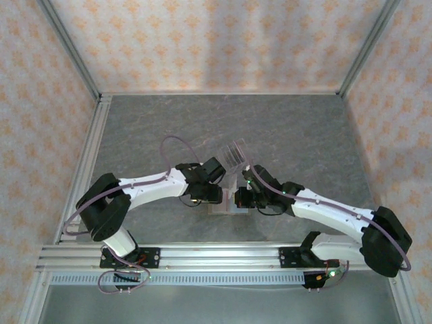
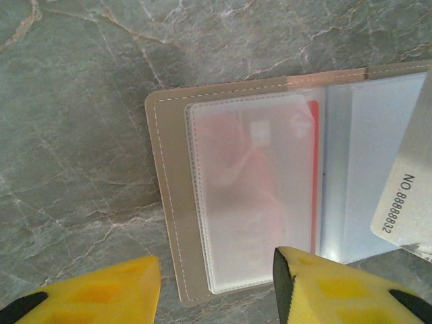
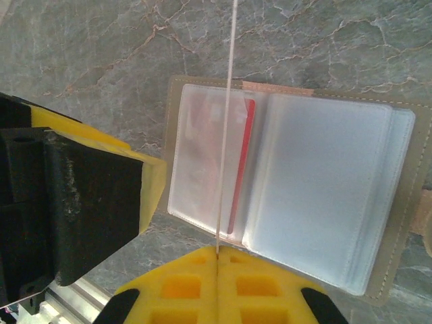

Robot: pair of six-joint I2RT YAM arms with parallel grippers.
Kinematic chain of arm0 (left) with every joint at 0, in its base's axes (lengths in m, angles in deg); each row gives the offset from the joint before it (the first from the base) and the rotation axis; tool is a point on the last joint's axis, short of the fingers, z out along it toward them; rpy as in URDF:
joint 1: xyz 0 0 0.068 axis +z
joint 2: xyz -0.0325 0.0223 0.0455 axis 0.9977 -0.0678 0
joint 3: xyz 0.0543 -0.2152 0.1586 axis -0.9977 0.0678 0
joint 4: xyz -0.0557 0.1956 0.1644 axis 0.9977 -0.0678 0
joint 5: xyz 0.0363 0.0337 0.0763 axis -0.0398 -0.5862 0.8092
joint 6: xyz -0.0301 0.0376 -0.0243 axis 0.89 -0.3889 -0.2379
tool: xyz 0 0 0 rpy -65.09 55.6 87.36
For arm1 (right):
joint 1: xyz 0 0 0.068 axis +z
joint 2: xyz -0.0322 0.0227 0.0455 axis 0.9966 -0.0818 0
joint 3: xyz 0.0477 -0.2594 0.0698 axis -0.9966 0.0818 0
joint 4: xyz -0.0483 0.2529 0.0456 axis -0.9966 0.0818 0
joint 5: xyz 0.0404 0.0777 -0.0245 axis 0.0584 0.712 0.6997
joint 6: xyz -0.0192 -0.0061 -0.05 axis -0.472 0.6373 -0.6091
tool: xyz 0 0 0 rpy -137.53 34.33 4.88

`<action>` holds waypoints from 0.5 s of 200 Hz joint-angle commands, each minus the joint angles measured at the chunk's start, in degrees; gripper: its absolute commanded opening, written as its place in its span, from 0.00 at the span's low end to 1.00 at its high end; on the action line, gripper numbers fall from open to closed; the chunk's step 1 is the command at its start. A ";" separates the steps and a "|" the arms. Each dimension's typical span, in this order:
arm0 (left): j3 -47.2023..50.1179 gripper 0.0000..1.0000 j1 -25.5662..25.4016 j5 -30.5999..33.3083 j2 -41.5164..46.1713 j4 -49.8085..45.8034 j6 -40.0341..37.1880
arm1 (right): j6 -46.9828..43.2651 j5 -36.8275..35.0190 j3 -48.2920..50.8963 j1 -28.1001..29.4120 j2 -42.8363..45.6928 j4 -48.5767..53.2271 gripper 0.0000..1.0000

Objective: Put the credit cards into the card holder
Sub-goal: Insert the credit card into the card slot.

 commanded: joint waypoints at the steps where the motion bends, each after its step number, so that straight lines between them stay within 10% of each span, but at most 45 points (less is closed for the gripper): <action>1: -1.40 0.48 -0.58 1.72 -1.15 -2.42 -0.74 | 1.55 0.87 1.88 0.18 0.91 -5.55 0.00; 100: 0.10 0.43 -0.90 1.79 -3.87 -0.80 0.30 | 2.81 1.03 8.35 0.18 -0.90 -13.75 0.00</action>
